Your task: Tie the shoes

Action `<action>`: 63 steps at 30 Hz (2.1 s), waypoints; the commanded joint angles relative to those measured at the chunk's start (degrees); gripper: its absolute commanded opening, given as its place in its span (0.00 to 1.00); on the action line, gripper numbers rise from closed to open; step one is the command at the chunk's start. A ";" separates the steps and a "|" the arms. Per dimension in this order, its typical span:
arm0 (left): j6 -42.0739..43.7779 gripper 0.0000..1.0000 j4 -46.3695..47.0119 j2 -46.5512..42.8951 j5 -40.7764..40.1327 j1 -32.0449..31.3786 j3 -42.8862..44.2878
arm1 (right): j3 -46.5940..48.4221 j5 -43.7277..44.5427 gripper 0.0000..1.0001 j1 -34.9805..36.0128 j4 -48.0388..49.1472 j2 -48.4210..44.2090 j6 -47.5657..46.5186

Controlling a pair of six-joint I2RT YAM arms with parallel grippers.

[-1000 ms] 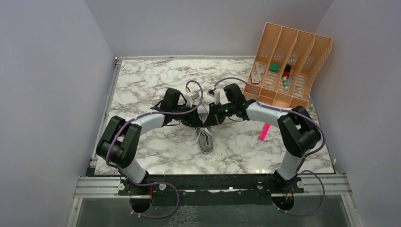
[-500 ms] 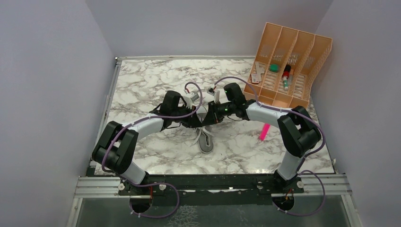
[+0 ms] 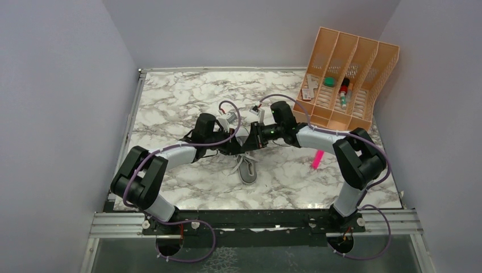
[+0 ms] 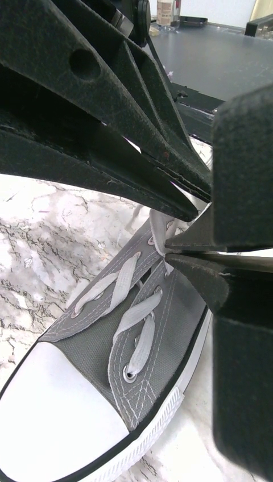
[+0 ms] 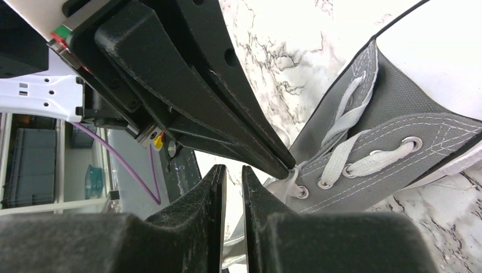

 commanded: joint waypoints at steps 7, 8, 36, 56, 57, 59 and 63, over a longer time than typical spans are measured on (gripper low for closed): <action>-4.61 0.02 7.26 -2.62 0.64 -0.75 -2.74 | -0.03 -1.88 0.22 0.34 0.04 -0.96 0.55; -4.58 0.02 7.26 -3.10 0.27 -0.75 -2.99 | -0.06 -1.50 0.22 0.23 -0.40 -1.23 0.48; 0.19 0.01 1.20 -4.14 -1.78 -0.75 -1.11 | 5.72 1.33 0.33 -1.38 -17.70 1.16 -11.70; -1.50 0.00 3.83 -3.34 -0.94 -0.98 -1.87 | 3.48 -3.35 0.01 -0.05 -5.99 -0.84 -1.23; -2.03 0.00 4.42 -3.07 -0.83 -1.05 -1.97 | 2.83 -3.71 0.01 0.33 -4.17 -0.75 0.13; -2.68 0.00 5.45 -2.66 -0.75 -1.17 -2.01 | 1.41 -3.63 0.01 0.84 -0.43 -0.68 3.08; -4.36 0.00 7.81 -1.75 0.78 -1.26 -2.56 | -0.53 -1.20 0.01 1.34 4.63 -1.00 7.95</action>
